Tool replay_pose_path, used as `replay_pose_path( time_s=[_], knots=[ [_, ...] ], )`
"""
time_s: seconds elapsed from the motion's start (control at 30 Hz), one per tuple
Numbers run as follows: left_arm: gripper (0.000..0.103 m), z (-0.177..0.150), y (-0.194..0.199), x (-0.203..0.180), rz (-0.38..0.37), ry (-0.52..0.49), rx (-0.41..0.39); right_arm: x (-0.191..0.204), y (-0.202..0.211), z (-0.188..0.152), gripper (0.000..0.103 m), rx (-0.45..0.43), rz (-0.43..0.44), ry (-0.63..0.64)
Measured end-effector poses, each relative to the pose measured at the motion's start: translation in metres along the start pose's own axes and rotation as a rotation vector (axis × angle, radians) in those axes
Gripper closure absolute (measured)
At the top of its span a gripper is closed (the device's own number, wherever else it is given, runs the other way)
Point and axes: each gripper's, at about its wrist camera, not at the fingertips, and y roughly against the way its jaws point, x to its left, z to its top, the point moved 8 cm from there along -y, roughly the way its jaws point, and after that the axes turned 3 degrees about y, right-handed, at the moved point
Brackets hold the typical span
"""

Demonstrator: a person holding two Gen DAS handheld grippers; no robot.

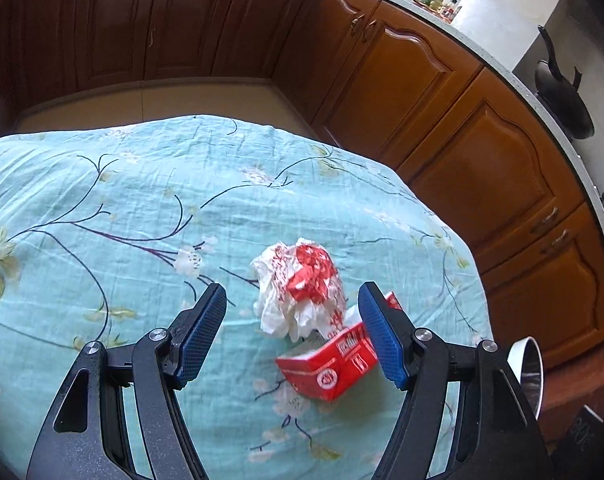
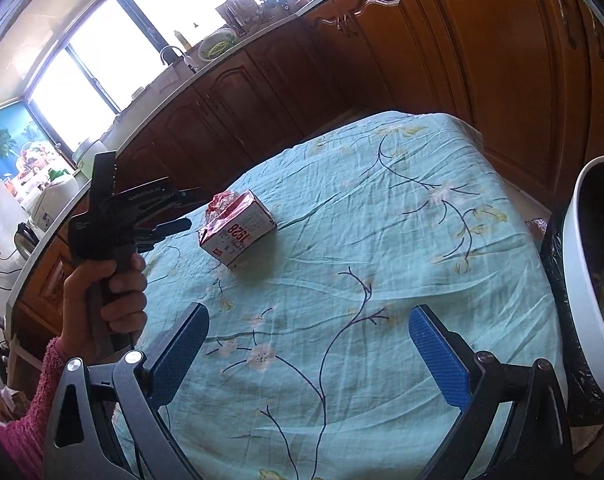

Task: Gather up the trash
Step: 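Withdraw both grippers toward the crumpled paper and red carton, then grasp the crumpled red-white paper with the left gripper while the right grasps the red carton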

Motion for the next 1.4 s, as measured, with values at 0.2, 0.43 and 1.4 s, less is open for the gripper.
replay_pose_path(
  time_s=[0.2, 0.43, 1.4],
  knots=[
    [0.035, -0.002, -0.034, 0.002, -0.013, -0.009, 0.071, 0.009, -0.010, 0.011, 0.002, 0.002, 0.013, 0.012],
    [0.075, -0.015, -0.034, -0.005, -0.080, -0.043, 0.086, 0.030, -0.031, 0.023, 0.003, 0.020, 0.051, 0.042],
    [0.076, -0.138, 0.098, 0.058, -0.095, 0.042, 0.012, 0.092, -0.135, 0.015, 0.056, 0.123, -0.057, 0.160]
  ],
)
